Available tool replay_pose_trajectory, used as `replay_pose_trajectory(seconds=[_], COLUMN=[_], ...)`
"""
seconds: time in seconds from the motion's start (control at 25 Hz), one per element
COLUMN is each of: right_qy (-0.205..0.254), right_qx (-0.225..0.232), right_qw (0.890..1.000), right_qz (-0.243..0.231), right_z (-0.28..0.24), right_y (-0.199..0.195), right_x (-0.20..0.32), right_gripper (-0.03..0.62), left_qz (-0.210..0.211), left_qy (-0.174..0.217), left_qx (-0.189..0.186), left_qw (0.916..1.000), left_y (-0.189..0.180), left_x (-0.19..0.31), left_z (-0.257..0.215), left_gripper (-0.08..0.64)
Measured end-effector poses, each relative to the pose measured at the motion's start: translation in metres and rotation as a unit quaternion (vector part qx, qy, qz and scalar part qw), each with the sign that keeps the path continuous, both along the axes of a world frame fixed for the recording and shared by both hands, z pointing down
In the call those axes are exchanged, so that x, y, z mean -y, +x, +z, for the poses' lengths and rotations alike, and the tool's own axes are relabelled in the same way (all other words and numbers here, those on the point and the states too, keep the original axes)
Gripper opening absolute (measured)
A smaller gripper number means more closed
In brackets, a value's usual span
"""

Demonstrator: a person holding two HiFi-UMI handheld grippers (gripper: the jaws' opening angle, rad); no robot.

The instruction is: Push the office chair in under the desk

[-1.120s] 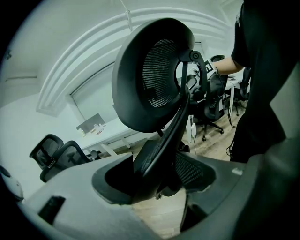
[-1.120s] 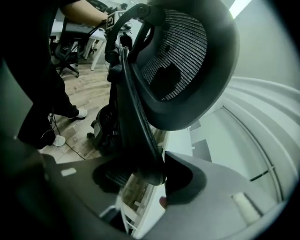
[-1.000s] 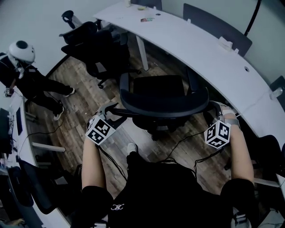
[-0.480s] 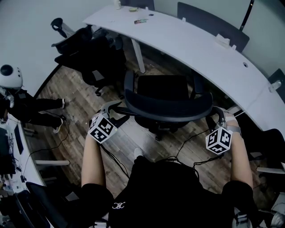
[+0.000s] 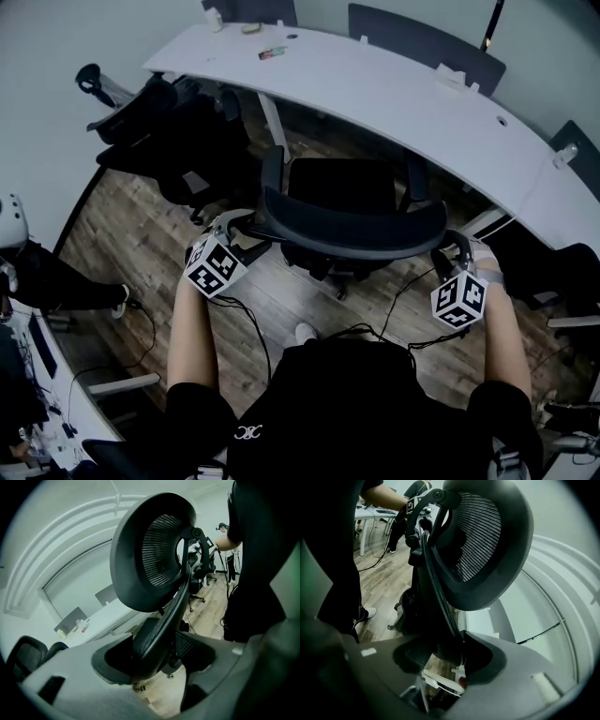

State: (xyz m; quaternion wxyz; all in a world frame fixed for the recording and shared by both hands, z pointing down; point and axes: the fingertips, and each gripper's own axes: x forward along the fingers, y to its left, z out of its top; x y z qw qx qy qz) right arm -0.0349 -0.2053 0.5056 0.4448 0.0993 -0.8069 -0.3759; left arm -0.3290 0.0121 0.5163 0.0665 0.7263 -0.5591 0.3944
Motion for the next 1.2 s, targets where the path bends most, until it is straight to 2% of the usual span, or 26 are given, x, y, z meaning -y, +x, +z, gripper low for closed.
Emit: replay_pose_trajectory(seconds=[0.36,0.72,1.2], right_qy=[0.001,0.002,0.002], right_qx=[0.016,0.023,0.026], right_qw=[0.998,0.995,0.992], right_qz=[0.067,0.097,0.124], right_z=[0.003,0.002,0.004], right_y=[-0.022,-0.032,-0.045], right_x=[-0.042,-0.062,-0.062], right_gripper=[0.215,0.213,0.212], left_qz=[0.06,0.094,0.114], left_qy=[-0.004,-0.004,-0.015], left_qx=[0.007,0.007,0.014], left_qw=[0.9981,0.9956,0.9932], left_y=[-0.049,-0.073,-0.098], left_x=[-0.001,0.007,0.032], left_z=[0.003,0.0,0.003], left_gripper=[0.295,0.302,0.305])
